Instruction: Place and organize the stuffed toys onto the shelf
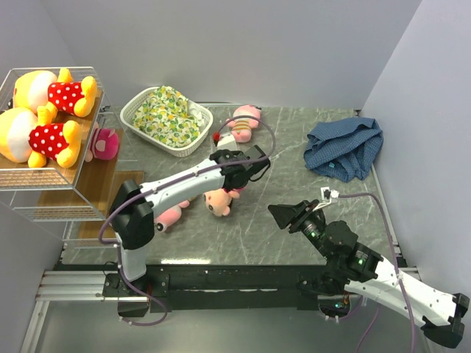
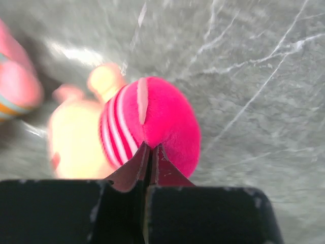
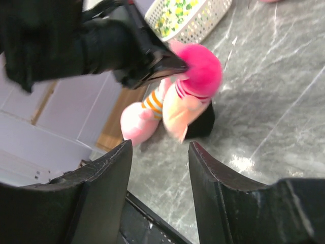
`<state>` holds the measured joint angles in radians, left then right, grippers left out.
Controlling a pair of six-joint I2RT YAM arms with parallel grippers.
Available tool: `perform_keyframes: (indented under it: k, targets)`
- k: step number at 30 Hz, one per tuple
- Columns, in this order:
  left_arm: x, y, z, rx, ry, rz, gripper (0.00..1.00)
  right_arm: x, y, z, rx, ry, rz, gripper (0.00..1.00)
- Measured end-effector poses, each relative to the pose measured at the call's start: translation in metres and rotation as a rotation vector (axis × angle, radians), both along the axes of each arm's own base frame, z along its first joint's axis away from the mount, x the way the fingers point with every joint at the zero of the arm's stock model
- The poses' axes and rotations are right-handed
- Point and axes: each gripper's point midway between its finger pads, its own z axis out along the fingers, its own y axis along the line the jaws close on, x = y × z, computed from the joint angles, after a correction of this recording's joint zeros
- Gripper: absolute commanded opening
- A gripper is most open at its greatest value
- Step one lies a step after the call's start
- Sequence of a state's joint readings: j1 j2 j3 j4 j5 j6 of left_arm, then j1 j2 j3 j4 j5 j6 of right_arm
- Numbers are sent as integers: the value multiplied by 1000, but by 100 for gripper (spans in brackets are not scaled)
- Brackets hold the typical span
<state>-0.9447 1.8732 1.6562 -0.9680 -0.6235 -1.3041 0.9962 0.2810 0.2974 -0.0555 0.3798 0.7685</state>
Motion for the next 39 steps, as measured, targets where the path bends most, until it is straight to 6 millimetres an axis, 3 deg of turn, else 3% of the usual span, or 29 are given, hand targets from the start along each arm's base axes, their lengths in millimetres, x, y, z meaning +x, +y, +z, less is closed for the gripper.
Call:
perform_keyframes:
  k: [6,11,22,33,39]
  targets:
    - [-14,19,42,225,-152,-268,1,3,-5,13,4,-26,-24,60]
    - [-21,39,74,346,-218,-460,1,5,-6,14,-18,-26,-37,62]
    - [-20,79,144,649,-253,-558,1,8,-9,11,-59,-18,-57,64]
    - [-61,150,152,887,-141,-598,1,11,-11,14,-81,-27,-71,67]
    - [-74,182,180,870,-211,-543,1,13,-8,16,-104,-24,-68,67]
